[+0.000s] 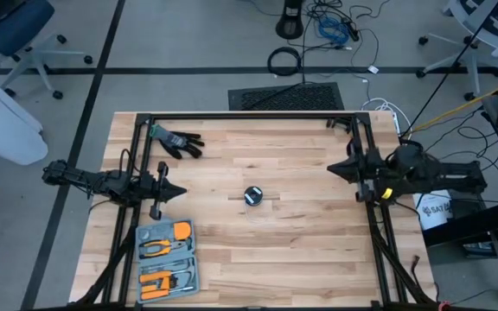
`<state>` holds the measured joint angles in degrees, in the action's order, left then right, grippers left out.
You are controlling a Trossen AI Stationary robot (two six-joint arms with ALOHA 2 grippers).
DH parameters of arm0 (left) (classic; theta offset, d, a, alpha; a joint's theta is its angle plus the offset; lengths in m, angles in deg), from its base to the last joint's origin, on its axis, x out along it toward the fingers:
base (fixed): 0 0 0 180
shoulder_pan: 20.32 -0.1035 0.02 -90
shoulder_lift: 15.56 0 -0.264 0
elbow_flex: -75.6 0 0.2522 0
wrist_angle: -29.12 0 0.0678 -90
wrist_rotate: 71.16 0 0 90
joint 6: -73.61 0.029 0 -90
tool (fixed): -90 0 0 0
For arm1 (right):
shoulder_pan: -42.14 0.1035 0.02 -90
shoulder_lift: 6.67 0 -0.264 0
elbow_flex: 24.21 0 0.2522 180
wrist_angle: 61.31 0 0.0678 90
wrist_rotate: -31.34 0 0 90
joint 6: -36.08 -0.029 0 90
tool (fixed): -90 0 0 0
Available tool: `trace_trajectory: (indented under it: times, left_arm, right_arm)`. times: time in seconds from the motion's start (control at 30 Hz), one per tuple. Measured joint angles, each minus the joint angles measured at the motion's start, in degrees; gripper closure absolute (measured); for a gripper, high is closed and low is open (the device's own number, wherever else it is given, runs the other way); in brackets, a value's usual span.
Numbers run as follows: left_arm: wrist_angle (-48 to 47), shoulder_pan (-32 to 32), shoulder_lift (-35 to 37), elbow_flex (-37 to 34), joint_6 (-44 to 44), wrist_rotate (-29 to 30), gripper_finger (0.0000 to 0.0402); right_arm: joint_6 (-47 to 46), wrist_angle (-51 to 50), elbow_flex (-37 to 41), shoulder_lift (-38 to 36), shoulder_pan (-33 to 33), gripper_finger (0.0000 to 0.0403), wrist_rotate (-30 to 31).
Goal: Coil cords
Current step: Uncoil the white cable wire from the spool
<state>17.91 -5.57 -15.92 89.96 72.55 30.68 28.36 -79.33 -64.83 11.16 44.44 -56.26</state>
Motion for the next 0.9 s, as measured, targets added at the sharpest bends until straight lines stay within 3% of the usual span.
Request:
trace_trajectory:
  times: [0.27, 0.47, 0.7, 0.9]
  left_arm:
    - [0.0, 0.0, 0.0, 0.0, -4.3, 0.0, 0.0398]
    - [0.0, 0.0, 0.0, 0.0, -4.5, 0.0, 0.0398]
    - [1.5, 0.0, 0.0, 0.0, -2.9, 0.1, 0.0398]
    - [4.5, 0.0, 0.0, 2.4, -2.6, -0.7, 0.0398]
  right_arm:
    - [2.5, 14.3, -3.9, 14.0, 5.6, 0.0403, -0.7]
    - [3.8, 14.1, -5.0, 22.9, 6.3, 0.0403, 3.7]
    - [3.8, 14.2, -5.1, 30.7, 6.3, 0.0403, 3.6]
    - [-1.8, 12.5, -5.1, 35.4, 6.9, 0.0403, 3.7]
